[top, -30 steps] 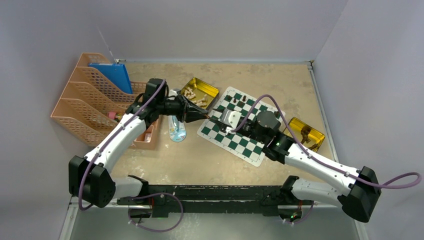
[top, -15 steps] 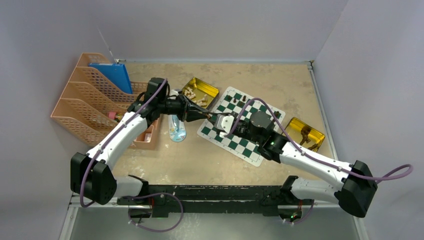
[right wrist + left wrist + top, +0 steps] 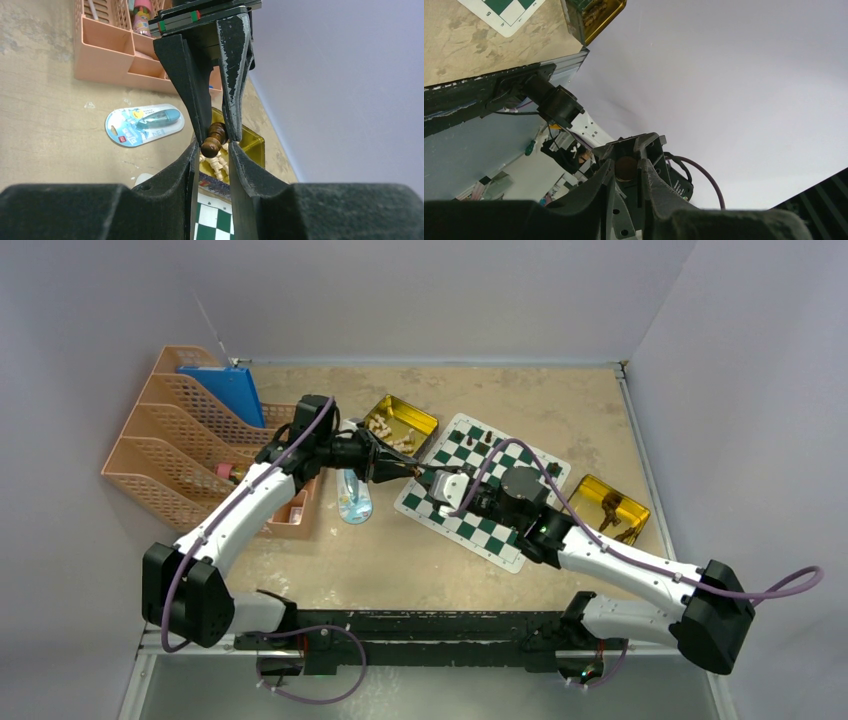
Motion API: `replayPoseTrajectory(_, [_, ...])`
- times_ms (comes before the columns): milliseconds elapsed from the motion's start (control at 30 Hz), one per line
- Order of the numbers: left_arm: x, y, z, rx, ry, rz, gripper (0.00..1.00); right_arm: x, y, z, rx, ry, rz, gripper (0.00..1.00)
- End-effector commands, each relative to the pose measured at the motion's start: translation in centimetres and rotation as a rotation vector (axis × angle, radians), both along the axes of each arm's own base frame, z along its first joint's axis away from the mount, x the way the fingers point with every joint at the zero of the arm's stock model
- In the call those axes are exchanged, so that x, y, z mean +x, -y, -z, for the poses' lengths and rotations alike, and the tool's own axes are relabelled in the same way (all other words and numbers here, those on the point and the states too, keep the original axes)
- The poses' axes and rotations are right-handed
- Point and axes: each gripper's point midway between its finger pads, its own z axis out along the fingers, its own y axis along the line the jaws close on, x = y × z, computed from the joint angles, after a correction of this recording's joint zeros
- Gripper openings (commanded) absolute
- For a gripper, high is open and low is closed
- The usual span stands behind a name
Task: Set up the chess pieces on the board
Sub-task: Place the chess piece on the chessboard.
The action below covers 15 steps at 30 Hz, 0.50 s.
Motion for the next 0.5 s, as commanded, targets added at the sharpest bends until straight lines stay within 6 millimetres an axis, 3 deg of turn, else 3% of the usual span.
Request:
replayPoseTrajectory(0, [0.4, -0.1, 0.0, -0.006, -0.135, -0.051, 0.00, -0.1, 0.6, -3.3, 0.081, 0.071, 0.030, 0.29])
replayPoseTrajectory(167, [0.4, -0.1, 0.2, -0.002, -0.142, -0.052, 0.00, -0.6, 0.8, -4.0, 0.097, 0.071, 0.018, 0.22])
replayPoseTrajectory(367, [0.6, -0.1, 0.4, 0.017, -0.140, -0.059, 0.00, -0.9, 0.5, -3.6, 0.096, 0.031, 0.005, 0.28])
replayPoseTrajectory(467, [0.6, -0.1, 0.3, 0.017, -0.138, -0.059, 0.00, -1.1, 0.4, -3.6, 0.102, 0.030, 0.000, 0.16])
